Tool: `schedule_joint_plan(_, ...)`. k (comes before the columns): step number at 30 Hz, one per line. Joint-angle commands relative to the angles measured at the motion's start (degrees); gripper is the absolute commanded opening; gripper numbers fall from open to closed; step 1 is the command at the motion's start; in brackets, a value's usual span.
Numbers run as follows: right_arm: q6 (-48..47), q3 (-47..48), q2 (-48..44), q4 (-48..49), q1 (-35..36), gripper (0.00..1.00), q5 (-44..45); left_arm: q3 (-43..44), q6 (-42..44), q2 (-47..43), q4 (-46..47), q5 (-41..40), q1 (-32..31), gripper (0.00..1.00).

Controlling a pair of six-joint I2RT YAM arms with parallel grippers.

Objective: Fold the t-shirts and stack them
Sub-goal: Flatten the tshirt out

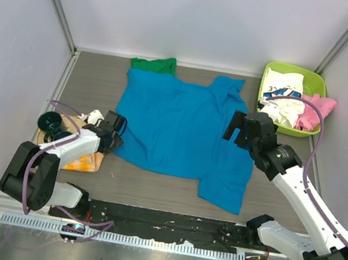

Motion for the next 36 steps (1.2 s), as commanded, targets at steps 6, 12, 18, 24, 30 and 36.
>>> schedule_joint_plan(6,0.07,0.43,-0.62,2.92,0.43,0.99,-1.30,-1.93,-0.22,-2.79,-2.05,-2.98,2.26,0.42)
schedule_joint_plan(12,0.42,0.60,-0.18,1.96,1.04,0.98,-1.47,-3.51,-0.40,-3.50,-1.62,-2.63,2.26,0.18)
schedule_joint_plan(18,0.34,0.69,1.22,-1.47,1.66,0.98,-0.68,-4.22,-0.40,-1.22,1.02,-1.93,2.26,0.00)
schedule_joint_plan(24,1.30,0.78,3.16,-5.25,2.45,0.98,0.20,-3.95,0.22,-0.16,3.83,0.00,2.26,0.00)
schedule_joint_plan(30,6.05,0.08,5.01,-10.96,2.45,0.96,-0.23,-4.83,0.57,-7.27,3.22,5.71,2.00,0.00)
schedule_joint_plan(36,8.86,-1.33,2.99,-14.13,3.15,0.96,-1.12,-6.15,0.75,-18.60,-2.83,4.66,-0.37,0.00)
